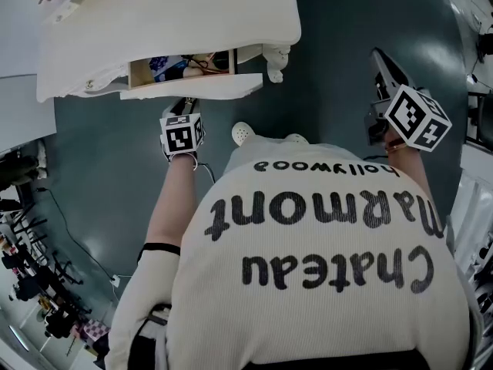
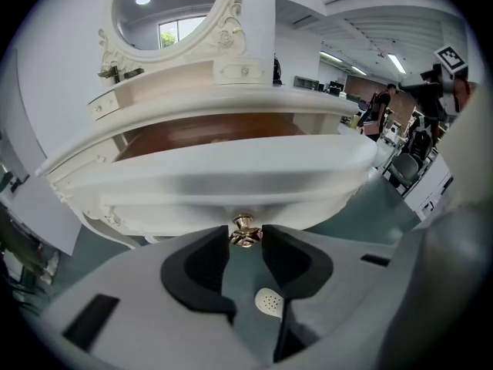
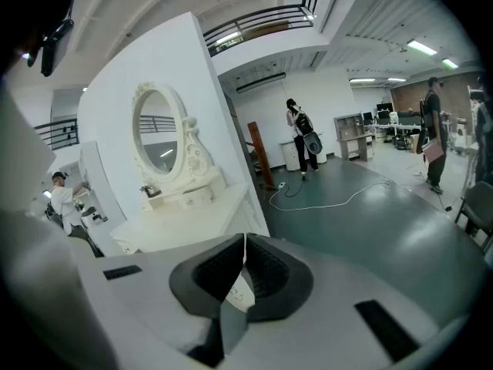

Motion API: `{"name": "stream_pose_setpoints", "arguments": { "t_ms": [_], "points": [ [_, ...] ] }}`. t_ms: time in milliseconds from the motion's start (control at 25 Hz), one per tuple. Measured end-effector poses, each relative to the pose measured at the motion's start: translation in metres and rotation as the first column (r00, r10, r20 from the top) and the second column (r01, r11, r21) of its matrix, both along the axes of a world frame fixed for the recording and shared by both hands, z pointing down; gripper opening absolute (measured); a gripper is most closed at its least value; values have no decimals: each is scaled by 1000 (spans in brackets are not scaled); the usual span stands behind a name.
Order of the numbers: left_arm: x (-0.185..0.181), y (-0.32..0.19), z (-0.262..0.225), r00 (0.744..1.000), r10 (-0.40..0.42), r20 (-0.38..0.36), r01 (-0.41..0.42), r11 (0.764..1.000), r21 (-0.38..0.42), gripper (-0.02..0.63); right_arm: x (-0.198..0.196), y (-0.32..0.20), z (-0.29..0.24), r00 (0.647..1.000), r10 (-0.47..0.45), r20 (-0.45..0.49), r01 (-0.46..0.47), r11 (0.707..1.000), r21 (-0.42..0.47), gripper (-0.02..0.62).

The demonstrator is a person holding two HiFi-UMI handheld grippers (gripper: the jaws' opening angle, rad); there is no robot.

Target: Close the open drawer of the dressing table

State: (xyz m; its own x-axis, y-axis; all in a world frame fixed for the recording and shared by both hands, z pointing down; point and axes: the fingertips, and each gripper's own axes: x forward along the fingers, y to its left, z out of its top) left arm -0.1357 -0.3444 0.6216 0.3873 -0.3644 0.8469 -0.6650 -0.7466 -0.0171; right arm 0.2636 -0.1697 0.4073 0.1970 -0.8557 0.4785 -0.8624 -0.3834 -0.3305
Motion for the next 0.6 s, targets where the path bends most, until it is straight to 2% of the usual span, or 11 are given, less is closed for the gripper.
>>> {"name": "stream_pose_setpoints", "arguments": {
  "t_ms": [400,600],
  "points": [
    [13,-17,1,1000,18,3,-18,1000,5,140,7,-4,3,1000,25,1,-25,1000,-12,32],
    [18,-23,1,1000,4,-31,-4,1000,-9,141,7,-4,6,1000,28,4,-28,999,-17,32]
  ]
}}
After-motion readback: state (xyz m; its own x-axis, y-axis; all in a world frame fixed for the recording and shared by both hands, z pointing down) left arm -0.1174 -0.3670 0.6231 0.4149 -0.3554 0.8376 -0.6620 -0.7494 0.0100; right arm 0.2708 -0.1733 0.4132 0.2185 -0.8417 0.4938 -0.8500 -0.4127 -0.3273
